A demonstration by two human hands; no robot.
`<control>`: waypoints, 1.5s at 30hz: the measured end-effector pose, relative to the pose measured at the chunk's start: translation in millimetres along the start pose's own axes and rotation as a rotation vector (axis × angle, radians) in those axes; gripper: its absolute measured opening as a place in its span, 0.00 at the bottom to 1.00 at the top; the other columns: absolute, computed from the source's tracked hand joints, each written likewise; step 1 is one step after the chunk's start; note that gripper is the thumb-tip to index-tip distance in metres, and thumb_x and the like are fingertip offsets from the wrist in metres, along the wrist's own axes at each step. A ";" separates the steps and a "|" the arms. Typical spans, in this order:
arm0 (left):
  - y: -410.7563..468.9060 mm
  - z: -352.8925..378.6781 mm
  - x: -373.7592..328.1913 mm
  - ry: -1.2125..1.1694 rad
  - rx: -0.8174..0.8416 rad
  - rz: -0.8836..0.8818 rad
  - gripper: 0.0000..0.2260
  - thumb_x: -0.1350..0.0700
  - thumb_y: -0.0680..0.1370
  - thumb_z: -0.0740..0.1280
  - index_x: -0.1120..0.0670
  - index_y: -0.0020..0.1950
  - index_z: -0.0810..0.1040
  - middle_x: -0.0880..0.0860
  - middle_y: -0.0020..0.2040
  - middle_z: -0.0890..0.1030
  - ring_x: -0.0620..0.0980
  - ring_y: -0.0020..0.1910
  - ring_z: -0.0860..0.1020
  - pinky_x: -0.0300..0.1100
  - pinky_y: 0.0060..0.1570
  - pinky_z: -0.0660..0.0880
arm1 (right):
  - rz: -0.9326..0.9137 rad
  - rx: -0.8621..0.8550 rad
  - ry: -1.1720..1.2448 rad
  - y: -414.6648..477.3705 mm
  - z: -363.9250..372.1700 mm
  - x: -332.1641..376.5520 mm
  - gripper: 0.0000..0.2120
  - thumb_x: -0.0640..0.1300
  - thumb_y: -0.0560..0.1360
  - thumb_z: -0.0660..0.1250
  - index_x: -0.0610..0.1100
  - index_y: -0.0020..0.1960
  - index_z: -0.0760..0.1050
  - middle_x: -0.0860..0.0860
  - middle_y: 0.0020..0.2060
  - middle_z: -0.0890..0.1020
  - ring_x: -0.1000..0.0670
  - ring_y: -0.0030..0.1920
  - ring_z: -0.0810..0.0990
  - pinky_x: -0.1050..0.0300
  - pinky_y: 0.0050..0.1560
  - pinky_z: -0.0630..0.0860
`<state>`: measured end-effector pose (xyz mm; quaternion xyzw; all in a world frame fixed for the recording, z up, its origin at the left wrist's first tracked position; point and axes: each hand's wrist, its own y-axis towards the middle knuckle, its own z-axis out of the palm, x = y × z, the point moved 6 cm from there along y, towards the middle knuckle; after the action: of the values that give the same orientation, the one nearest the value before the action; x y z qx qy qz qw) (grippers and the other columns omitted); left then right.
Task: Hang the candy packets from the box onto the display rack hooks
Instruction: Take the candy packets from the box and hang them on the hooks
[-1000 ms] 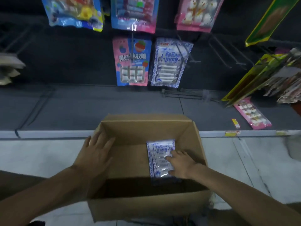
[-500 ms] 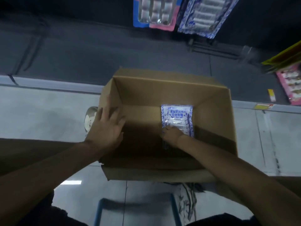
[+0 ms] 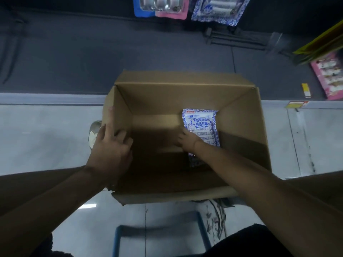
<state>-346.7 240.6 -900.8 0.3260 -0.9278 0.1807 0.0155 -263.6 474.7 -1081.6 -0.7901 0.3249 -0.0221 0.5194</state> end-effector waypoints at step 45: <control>51.1 -195.5 -117.5 -1.611 0.013 0.004 0.13 0.61 0.79 0.75 0.49 0.61 0.81 0.43 0.50 0.88 0.41 0.51 0.86 0.36 0.51 0.80 | 0.567 -0.708 0.700 -332.9 -124.7 -166.5 0.13 0.48 0.75 0.75 0.49 0.56 0.76 0.50 0.52 0.83 0.42 0.55 0.82 0.47 0.55 0.75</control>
<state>-302.8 415.4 -752.0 0.3544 -0.6535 -0.1048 -0.6606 -278.0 546.5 -695.9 -0.7434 0.6644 -0.0317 0.0700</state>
